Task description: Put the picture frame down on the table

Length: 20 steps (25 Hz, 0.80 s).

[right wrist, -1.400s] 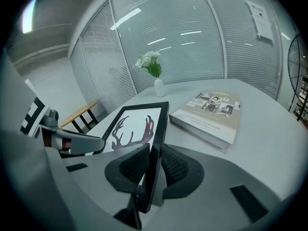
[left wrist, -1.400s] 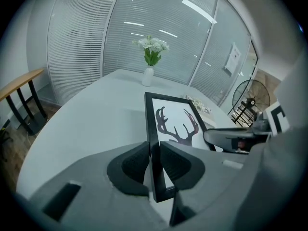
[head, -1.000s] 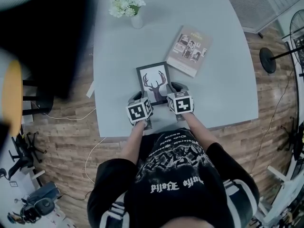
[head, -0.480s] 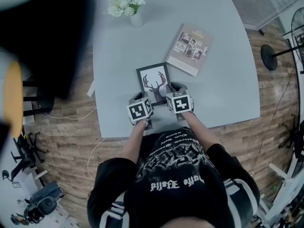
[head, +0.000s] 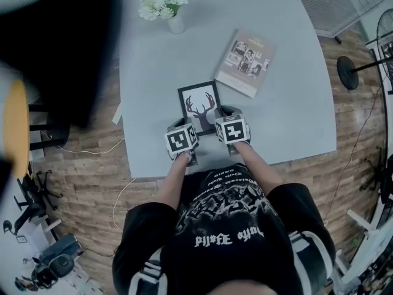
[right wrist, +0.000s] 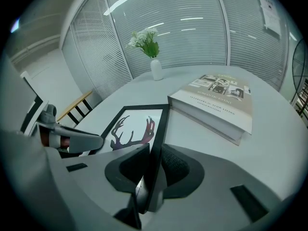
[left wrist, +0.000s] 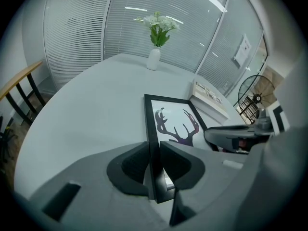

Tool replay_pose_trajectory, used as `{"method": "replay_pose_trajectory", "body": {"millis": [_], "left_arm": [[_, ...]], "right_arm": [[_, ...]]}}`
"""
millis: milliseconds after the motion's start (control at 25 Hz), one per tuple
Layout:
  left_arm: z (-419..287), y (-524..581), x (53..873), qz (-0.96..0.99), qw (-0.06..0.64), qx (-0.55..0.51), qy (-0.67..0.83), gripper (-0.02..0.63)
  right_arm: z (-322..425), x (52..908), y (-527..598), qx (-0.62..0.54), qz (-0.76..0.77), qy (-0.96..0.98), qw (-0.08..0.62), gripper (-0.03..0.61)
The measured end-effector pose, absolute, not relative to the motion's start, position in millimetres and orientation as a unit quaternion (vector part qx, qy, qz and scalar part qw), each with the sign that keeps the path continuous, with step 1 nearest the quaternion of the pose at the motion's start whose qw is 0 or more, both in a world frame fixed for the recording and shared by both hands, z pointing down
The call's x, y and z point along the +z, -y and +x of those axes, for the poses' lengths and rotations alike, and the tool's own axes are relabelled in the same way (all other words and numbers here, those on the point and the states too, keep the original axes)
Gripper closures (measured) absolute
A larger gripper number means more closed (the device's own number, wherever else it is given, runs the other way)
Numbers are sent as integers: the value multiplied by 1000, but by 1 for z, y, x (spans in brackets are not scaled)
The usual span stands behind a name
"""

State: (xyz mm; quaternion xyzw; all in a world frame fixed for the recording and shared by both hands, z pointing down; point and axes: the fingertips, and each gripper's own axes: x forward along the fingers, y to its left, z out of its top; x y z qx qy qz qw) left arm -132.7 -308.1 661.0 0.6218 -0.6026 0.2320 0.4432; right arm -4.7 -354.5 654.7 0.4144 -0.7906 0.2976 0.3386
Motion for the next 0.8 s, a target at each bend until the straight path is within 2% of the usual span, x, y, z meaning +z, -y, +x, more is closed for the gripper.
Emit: {"method": "replay_pose_trajectory", "body": {"millis": [240,480,600,640,800], "left_arm": [[-132,308,662,620,451,237,596,526],[-132,309,661,621,430,252,605,525],[-134,308,659,621,422,257,608,512],[-135,308,657,621,422,256,609,505],[-137,308,652,625,420,241,613,471]], "right_arm": [[-4,656,355,304,416,786,341,505],[-2,657,356,300,422,782,348,505],[0,656,355,308,424,779,343,472],[0,655,355,310,422,781,341,438],[-6,645,355,303,417,794,323,425]]}}
